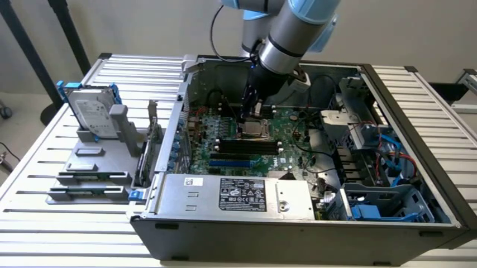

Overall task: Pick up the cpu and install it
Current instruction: 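Close the cpu cover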

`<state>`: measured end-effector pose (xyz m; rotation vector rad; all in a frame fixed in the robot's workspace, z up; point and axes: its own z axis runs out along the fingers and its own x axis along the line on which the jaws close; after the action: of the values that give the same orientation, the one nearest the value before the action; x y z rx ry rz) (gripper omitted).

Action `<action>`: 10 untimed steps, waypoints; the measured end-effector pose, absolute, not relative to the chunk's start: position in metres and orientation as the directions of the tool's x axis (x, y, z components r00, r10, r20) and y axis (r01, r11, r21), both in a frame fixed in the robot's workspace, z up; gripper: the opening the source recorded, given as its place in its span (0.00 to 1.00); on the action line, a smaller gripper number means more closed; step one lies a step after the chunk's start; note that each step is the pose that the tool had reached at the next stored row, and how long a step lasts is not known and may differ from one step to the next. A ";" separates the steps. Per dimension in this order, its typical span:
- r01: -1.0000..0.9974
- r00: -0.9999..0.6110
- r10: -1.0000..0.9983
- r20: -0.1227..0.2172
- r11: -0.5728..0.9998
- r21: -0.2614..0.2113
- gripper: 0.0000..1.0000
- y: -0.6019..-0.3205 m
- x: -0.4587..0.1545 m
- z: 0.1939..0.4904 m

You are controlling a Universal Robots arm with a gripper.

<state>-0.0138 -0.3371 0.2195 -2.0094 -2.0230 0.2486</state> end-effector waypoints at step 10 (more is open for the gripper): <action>0.949 0.017 0.996 0.091 0.012 -0.314 0.11 -0.334 -0.016 0.207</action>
<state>-0.0160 -0.3342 0.2075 -2.0113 -2.0063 0.2297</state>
